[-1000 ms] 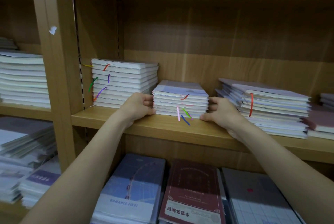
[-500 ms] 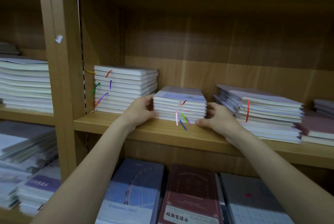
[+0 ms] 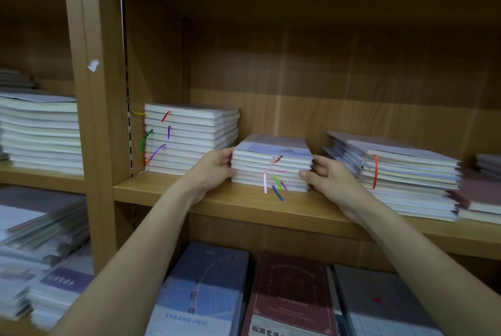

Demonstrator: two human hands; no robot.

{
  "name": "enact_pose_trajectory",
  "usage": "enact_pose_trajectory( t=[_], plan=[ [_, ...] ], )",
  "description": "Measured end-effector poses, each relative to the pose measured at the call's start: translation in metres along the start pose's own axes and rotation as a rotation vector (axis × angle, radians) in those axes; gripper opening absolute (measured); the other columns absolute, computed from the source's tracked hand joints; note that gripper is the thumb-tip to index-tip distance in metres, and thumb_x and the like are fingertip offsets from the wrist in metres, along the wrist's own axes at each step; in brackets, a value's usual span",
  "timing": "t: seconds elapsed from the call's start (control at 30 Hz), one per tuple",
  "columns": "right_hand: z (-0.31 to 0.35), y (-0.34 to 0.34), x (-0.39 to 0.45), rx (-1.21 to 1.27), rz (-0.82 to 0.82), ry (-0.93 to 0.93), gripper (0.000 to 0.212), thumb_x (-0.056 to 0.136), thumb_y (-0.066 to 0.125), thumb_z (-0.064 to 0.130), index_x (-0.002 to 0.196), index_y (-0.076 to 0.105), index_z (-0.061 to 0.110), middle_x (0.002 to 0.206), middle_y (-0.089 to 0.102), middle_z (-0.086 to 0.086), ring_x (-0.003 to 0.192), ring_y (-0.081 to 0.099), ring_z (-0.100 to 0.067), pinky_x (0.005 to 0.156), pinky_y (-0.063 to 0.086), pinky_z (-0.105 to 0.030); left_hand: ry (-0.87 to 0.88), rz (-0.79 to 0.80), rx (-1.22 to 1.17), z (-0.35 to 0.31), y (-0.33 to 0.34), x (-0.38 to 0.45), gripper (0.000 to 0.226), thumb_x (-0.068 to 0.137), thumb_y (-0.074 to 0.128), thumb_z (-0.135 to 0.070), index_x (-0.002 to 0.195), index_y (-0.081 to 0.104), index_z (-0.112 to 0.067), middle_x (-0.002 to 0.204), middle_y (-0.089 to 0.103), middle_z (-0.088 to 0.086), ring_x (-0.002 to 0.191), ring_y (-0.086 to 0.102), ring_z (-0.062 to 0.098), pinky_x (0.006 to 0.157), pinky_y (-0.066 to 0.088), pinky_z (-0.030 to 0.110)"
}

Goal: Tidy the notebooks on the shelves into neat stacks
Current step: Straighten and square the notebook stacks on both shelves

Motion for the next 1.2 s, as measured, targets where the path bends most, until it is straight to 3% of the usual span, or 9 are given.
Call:
enact_pose_trajectory(
  t=[0.17, 0.47, 0.67, 0.77, 0.83, 0.97, 1.07, 1.2],
  plan=[
    [-0.0022, -0.0015, 0.001, 0.043, -0.013, -0.001, 0.03, 0.092, 0.055, 0.005, 0.117, 0.054, 0.022, 0.118, 0.063, -0.001, 0.111, 0.058, -0.014, 0.102, 0.043, -0.034, 0.002, 0.007, 0.018, -0.001, 0.0017, 0.0008, 0.052, 0.092, 0.041, 0.009, 0.138, 0.042, -0.015, 0.116, 0.057, -0.008, 0.111, 0.051, 0.004, 0.075, 0.042, 0.003],
    [-0.001, -0.0017, -0.0011, 0.028, -0.018, 0.002, 0.031, 0.092, 0.054, 0.005, 0.119, 0.054, 0.02, 0.117, 0.062, 0.0, 0.113, 0.057, -0.014, 0.104, 0.042, -0.036, 0.012, 0.003, 0.066, -0.0029, 0.0042, 0.0004, 0.05, 0.092, 0.037, 0.011, 0.133, 0.047, -0.016, 0.114, 0.058, -0.005, 0.102, 0.051, 0.002, 0.069, 0.039, -0.004],
    [-0.0003, -0.0011, -0.0026, -0.03, -0.026, 0.016, 0.036, 0.092, 0.055, 0.006, 0.127, 0.052, 0.011, 0.124, 0.06, -0.003, 0.118, 0.054, -0.017, 0.106, 0.04, -0.039, -0.016, 0.01, 0.101, -0.0003, 0.0041, 0.0006, 0.044, 0.093, 0.04, 0.007, 0.131, 0.049, -0.014, 0.111, 0.058, -0.005, 0.11, 0.053, 0.008, 0.068, 0.04, 0.0],
    [0.0004, -0.0019, -0.0023, -0.06, -0.051, 0.014, 0.036, 0.092, 0.055, 0.005, 0.127, 0.052, 0.011, 0.121, 0.062, -0.003, 0.115, 0.057, -0.018, 0.104, 0.042, -0.036, -0.014, 0.014, 0.101, -0.002, 0.0057, -0.0013, 0.044, 0.093, 0.041, 0.007, 0.133, 0.047, -0.01, 0.114, 0.057, -0.005, 0.112, 0.052, 0.008, 0.077, 0.039, 0.001],
    [0.0002, -0.002, -0.0022, -0.083, -0.061, 0.01, 0.042, 0.091, 0.057, 0.004, 0.131, 0.049, 0.014, 0.121, 0.061, 0.0, 0.116, 0.056, -0.017, 0.104, 0.041, -0.036, -0.017, 0.019, 0.1, -0.003, 0.0066, -0.0023, 0.05, 0.092, 0.042, 0.008, 0.139, 0.04, -0.012, 0.121, 0.057, -0.003, 0.117, 0.051, 0.01, 0.088, 0.037, 0.011],
    [-0.0025, -0.004, 0.0, -0.209, -0.071, 0.028, 0.065, 0.088, 0.06, 0.002, 0.142, 0.032, 0.025, 0.116, 0.052, 0.009, 0.117, 0.05, -0.015, 0.106, 0.038, -0.035, -0.023, 0.01, 0.104, -0.0046, 0.0049, -0.0031, 0.071, 0.088, 0.044, 0.011, 0.148, 0.018, -0.015, 0.133, 0.054, 0.005, 0.113, 0.052, 0.012, 0.088, 0.038, 0.015],
    [-0.0072, -0.0022, 0.0043, -0.337, -0.048, 0.055, 0.084, 0.085, 0.061, 0.001, 0.15, 0.013, 0.023, 0.133, 0.051, 0.0, 0.125, 0.047, -0.022, 0.108, 0.037, -0.042, -0.031, 0.011, 0.099, -0.0052, 0.0044, -0.0034, 0.07, 0.089, 0.044, 0.011, 0.149, 0.019, -0.017, 0.132, 0.054, 0.006, 0.107, 0.053, 0.009, 0.074, 0.042, 0.005],
    [-0.0056, -0.0008, 0.0055, -0.469, -0.05, 0.049, 0.085, 0.086, 0.059, 0.001, 0.151, 0.008, 0.019, 0.132, 0.053, -0.007, 0.121, 0.05, -0.023, 0.107, 0.037, -0.038, -0.009, -0.001, 0.107, -0.007, 0.0044, -0.0034, 0.063, 0.089, 0.042, 0.013, 0.143, 0.033, -0.018, 0.119, 0.06, 0.0, 0.104, 0.055, 0.006, 0.065, 0.041, -0.003]
  ],
)
Point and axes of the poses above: each hand's wrist, its own x-axis towards the middle knuckle, its own y-axis out of the palm, z = x × y, the point moved 6 cm from there along x, towards the middle knuckle
